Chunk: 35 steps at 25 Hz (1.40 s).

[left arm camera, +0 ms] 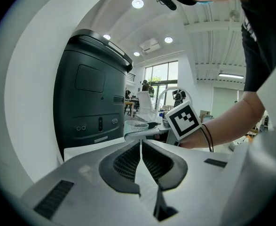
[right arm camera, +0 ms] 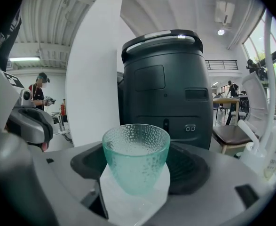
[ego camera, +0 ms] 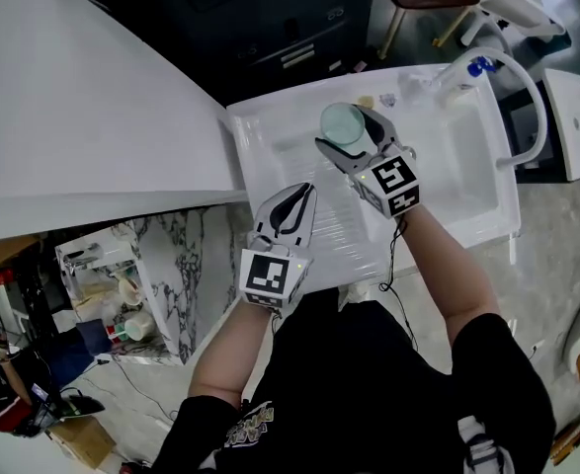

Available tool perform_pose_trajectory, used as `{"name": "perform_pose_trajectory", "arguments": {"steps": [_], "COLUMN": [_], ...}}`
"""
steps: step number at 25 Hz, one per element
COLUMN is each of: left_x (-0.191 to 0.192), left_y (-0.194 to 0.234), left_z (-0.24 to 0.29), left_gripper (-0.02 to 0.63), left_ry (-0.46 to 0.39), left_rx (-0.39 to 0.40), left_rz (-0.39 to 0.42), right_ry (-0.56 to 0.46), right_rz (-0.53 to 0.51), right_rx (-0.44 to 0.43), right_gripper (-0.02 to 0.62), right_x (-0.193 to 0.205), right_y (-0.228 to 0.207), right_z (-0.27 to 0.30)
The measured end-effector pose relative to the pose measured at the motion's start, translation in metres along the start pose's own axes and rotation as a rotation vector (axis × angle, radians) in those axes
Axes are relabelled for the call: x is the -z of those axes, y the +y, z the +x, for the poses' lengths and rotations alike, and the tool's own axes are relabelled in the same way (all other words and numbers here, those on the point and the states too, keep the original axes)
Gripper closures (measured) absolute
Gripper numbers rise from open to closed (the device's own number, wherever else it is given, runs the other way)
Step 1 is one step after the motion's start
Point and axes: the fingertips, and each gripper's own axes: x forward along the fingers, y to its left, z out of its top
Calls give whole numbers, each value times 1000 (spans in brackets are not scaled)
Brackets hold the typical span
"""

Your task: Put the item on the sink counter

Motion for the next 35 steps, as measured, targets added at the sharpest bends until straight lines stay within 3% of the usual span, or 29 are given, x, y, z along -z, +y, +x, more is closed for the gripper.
{"name": "perform_pose_trajectory", "arguments": {"steps": [19, 35], "left_x": [14, 17], "left_y": [24, 34], "left_z": [1, -9], "left_gripper": [580, 580], "left_ry": [33, 35], "left_rx": [-5, -40], "left_rz": [-20, -49], "right_ry": [47, 31], "right_rz": [15, 24], "right_rx": [63, 63], "right_gripper": [169, 169], "right_x": [35, 38], "right_y": [-33, -36], "right_z": [62, 73]}}
